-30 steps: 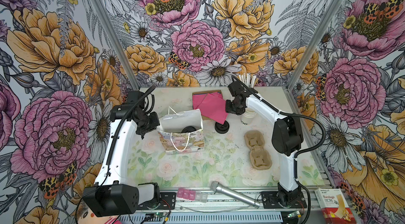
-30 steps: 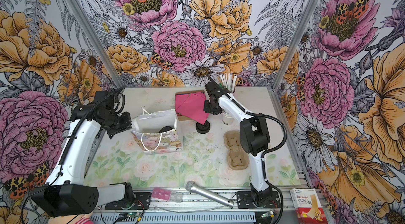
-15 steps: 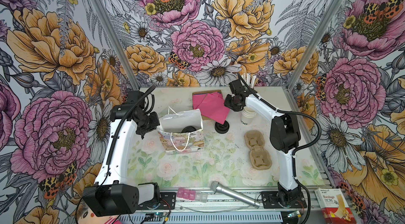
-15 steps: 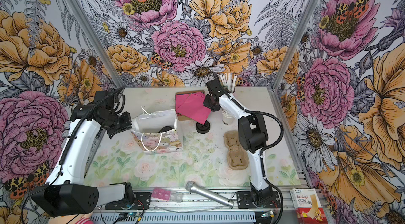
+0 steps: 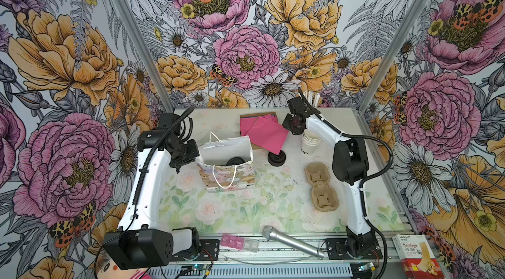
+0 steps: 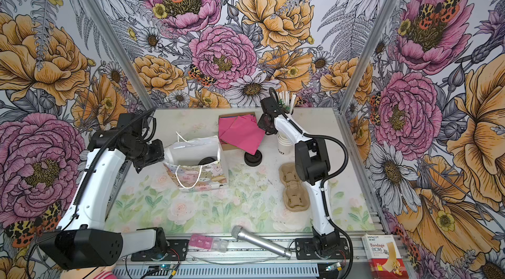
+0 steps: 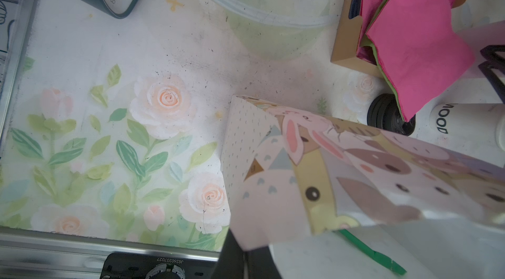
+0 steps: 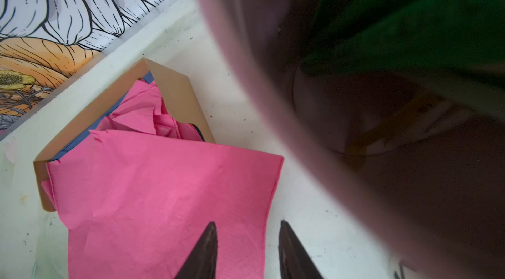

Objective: Pack a coffee takeout order
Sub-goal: Pick up the napkin from the napkin box.

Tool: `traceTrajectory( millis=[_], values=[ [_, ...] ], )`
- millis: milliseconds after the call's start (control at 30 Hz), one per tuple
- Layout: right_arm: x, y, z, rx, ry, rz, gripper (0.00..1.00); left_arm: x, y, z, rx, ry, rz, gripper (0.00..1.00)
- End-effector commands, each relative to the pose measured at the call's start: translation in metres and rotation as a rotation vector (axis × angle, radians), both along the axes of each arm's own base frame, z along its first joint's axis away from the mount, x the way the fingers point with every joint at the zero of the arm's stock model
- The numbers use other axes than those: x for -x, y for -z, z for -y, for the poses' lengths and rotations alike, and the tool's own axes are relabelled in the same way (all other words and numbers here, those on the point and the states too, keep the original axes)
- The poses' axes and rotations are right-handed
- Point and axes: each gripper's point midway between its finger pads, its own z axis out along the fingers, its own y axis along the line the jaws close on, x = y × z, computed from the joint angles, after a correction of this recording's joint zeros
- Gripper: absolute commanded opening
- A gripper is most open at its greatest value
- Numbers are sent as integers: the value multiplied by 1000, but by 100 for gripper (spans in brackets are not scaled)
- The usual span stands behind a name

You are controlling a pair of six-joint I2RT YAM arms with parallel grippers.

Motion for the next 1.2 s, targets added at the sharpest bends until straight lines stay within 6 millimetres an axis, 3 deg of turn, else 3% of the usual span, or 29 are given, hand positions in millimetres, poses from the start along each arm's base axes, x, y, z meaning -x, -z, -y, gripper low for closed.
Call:
traceTrajectory(
  millis=[0,167,433,1167],
  values=[
    [-16,1,7,43,19,39,39,2,2,-2,-20,19,-7,6],
    [-20,14,6,46,33,17,39,3,3,-2,-23,21,-10,6],
    [-24,15,21,111,93,28,39,5,5,-2,-26,24,-17,7],
    [-22,42,11,33,159,-48,36,5,11,-4,-35,27,-36,6]
  ],
)
